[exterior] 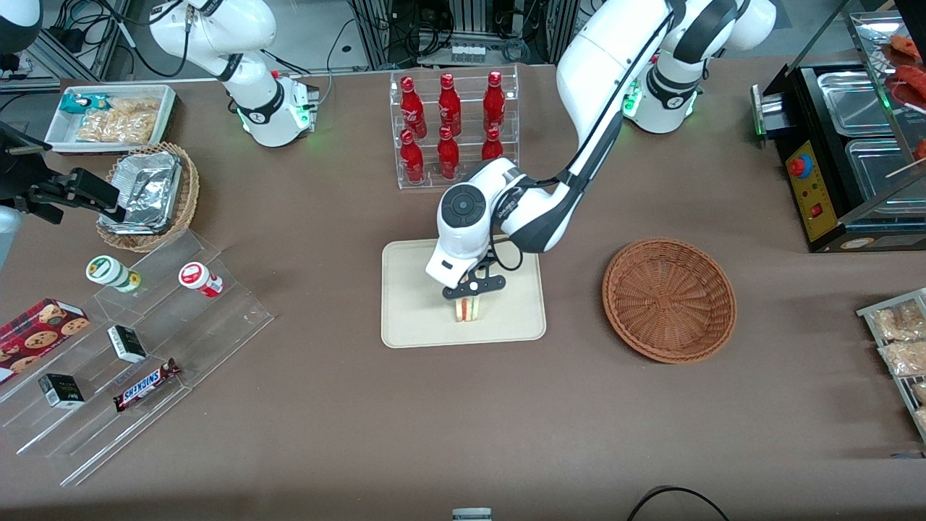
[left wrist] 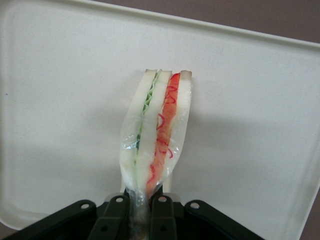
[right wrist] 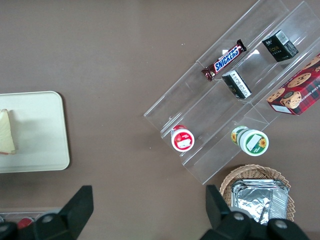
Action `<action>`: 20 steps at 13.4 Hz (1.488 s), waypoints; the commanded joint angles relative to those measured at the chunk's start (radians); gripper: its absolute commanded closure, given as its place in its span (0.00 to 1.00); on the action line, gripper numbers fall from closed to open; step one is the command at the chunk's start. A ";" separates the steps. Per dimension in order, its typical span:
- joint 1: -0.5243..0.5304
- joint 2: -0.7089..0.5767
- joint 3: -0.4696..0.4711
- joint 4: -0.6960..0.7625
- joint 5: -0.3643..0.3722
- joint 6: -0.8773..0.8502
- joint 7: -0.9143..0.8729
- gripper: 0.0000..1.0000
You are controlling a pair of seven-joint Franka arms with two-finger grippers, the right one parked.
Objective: Place sandwich from basket to tray
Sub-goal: 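Lower the sandwich onto the tray and open the left gripper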
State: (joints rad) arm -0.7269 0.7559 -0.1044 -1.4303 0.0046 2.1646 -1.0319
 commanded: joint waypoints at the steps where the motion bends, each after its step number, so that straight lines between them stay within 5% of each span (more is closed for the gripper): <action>1: -0.012 0.028 0.008 0.045 -0.005 -0.005 -0.031 0.93; 2: -0.012 0.031 0.008 0.045 -0.005 -0.005 -0.033 0.86; 3: -0.012 0.031 0.006 0.045 -0.005 -0.005 -0.036 0.38; 4: -0.012 0.029 0.003 0.044 -0.005 -0.005 -0.046 0.00; 10: 0.001 -0.076 0.009 0.040 0.002 -0.058 -0.053 0.00; 15: 0.009 -0.161 0.121 0.042 -0.001 -0.228 -0.048 0.00; 20: 0.116 -0.236 0.132 0.001 0.000 -0.328 0.010 0.00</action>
State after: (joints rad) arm -0.6444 0.5678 0.0317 -1.3807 0.0073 1.8577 -1.0538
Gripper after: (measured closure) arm 0.000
